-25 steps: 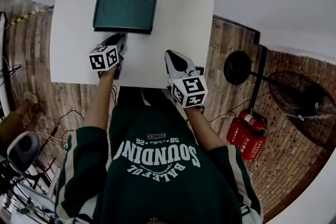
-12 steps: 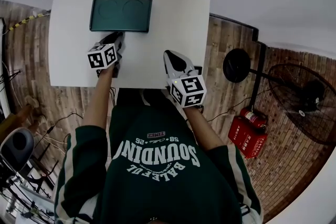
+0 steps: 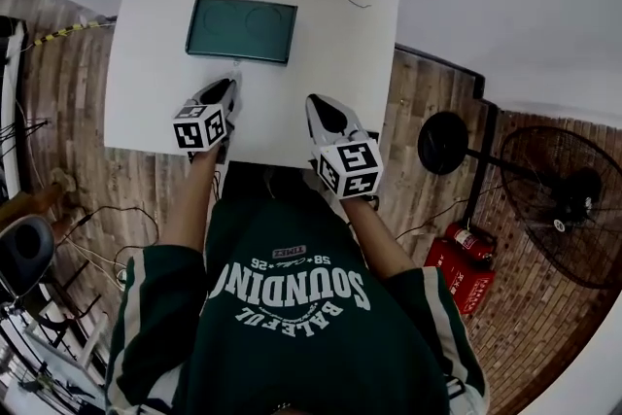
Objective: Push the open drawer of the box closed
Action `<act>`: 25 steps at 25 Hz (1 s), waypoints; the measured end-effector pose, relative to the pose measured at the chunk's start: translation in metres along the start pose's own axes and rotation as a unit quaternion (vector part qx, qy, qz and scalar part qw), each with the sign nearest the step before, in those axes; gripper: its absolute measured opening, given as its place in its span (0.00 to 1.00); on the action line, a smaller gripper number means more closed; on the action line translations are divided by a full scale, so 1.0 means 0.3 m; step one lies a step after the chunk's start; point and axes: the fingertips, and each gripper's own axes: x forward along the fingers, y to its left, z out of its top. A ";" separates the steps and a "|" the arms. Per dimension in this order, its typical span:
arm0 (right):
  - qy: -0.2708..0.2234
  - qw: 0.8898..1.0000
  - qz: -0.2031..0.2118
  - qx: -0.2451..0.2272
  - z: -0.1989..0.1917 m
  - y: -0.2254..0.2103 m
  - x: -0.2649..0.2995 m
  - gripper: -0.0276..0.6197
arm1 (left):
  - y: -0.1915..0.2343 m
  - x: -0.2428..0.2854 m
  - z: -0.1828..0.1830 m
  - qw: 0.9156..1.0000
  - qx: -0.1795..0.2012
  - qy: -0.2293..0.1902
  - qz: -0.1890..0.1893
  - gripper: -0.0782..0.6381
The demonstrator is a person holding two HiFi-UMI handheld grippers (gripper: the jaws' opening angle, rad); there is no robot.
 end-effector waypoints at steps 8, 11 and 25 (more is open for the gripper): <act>-0.038 0.998 0.042 -0.028 0.105 0.079 0.002 0.05 | -0.096 -0.180 0.097 0.997 0.057 -0.052 0.009 0.18; -0.054 0.996 0.055 -0.044 0.159 0.116 -0.002 0.05 | -0.119 -0.265 0.162 0.993 0.077 -0.085 0.018 0.18; -0.105 0.986 0.098 -0.087 0.315 0.214 -0.069 0.05 | -0.205 -0.574 0.333 0.973 0.103 -0.198 0.052 0.18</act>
